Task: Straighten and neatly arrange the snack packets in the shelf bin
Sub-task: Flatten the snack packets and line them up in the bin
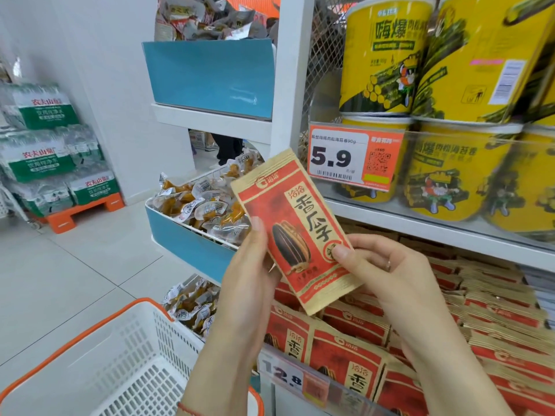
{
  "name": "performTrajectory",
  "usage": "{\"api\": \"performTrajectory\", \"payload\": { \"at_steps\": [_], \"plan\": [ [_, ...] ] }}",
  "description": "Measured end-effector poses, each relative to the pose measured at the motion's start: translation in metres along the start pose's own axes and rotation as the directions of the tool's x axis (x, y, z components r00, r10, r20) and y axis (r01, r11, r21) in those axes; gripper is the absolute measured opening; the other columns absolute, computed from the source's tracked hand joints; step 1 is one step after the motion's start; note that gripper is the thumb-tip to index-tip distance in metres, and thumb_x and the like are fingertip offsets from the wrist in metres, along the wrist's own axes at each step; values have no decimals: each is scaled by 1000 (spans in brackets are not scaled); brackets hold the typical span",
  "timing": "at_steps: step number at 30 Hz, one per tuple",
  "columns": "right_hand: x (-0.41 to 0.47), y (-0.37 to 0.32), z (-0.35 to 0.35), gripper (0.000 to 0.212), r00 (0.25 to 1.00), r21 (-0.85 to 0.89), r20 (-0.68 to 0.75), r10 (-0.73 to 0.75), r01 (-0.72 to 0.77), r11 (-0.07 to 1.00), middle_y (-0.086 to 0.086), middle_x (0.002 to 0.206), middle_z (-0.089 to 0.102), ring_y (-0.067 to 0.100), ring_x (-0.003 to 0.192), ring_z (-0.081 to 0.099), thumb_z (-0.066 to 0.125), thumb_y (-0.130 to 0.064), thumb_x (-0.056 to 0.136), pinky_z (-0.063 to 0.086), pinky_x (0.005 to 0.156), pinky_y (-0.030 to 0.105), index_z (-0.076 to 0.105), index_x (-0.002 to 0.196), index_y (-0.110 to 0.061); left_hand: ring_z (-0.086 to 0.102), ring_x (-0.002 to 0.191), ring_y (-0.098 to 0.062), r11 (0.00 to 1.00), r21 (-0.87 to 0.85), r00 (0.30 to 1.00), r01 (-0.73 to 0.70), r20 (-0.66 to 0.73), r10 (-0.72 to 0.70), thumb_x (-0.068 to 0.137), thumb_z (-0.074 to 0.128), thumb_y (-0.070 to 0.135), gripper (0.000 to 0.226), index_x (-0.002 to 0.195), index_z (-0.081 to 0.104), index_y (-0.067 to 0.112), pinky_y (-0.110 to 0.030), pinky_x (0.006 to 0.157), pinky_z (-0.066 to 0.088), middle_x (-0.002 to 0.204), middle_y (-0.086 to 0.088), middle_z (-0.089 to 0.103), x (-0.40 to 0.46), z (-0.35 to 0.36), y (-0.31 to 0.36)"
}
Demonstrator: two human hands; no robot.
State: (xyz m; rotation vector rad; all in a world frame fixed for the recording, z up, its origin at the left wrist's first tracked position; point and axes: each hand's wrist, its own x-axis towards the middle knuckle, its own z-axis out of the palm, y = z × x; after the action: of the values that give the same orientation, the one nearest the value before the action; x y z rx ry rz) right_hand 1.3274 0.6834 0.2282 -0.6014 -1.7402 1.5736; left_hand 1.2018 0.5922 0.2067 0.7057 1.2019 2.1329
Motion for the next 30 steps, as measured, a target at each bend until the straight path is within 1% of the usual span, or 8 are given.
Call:
{"api": "performTrajectory", "payload": {
  "at_steps": [4, 7, 10, 16, 19, 22, 26, 30],
  "plan": [
    [-2, 3, 1, 15, 973, -209, -138, -183, 152, 966, -14, 76, 73, 4, 71, 67, 77, -35, 68, 50, 68, 21, 71, 81, -29, 67, 110, -17, 979, 203, 993, -23, 121, -2, 93, 51, 32, 39, 127, 58, 16, -37, 92, 52, 118, -1, 71, -11, -2, 1],
    [-5, 2, 0, 11, 944, -332, -156, -291, 227, 916, -22, 77, 70, -2, 76, 65, 78, -33, 71, 48, 73, 23, 70, 78, -34, 65, 113, -22, 983, 183, 988, 11, 146, -38, 95, 55, 29, 38, 129, 56, 13, -40, 94, 52, 121, -4, 70, -10, -8, 2],
    [-9, 0, 1, 11, 919, -411, -143, -369, 284, 866, -28, 80, 68, -6, 79, 64, 77, -35, 72, 46, 70, 14, 68, 78, -38, 62, 119, -27, 988, 147, 979, 36, 196, -65, 93, 58, 22, 44, 134, 50, 9, -44, 97, 52, 127, -10, 66, -9, -13, 3],
    [-20, -10, -7, 16, 921, -475, -86, -381, 298, 828, -32, 85, 66, -9, 87, 62, 77, -37, 71, 45, 73, 8, 67, 84, -39, 66, 112, -26, 985, 169, 982, -34, 188, 2, 85, 60, 19, 46, 129, 52, 8, -47, 96, 53, 120, -11, 69, -10, -14, 2],
    [-26, -22, -12, 40, 936, -467, 2, -352, 312, 827, -35, 100, 63, -11, 99, 58, 68, -56, 67, 43, 84, 13, 63, 106, -47, 67, 111, -24, 975, 215, 980, -59, 199, 16, 83, 63, 23, 47, 127, 54, 13, -48, 97, 50, 117, -7, 70, -13, -10, 2],
    [-30, -33, -13, 55, 937, -538, 63, -344, 322, 779, -35, 106, 63, -12, 105, 56, 62, -73, 68, 45, 89, 16, 56, 119, -53, 68, 108, -18, 953, 286, 972, -97, 232, 30, 87, 69, 22, 37, 122, 58, 22, -37, 91, 54, 112, 2, 73, -17, 0, 1],
    [-30, -52, -21, 45, 927, -703, 115, -356, 329, 631, -26, 92, 66, 0, 90, 61, 60, -65, 69, 53, 78, 35, 69, 105, -39, 67, 96, 1, 902, 377, 963, -209, 243, 122, 94, 58, 5, 32, 113, 58, 32, -11, 77, 50, 100, 19, 72, -25, 15, 2],
    [-26, -73, -34, 22, 945, -790, 228, -234, 320, 524, -22, 82, 67, 1, 77, 63, 71, -49, 70, 53, 74, 35, 66, 88, -39, 62, 98, 10, 814, 456, 931, -361, 227, 285, 93, 57, -4, 39, 118, 57, 26, -5, 78, 45, 102, 26, 68, -29, 26, 7]
  ]
}}
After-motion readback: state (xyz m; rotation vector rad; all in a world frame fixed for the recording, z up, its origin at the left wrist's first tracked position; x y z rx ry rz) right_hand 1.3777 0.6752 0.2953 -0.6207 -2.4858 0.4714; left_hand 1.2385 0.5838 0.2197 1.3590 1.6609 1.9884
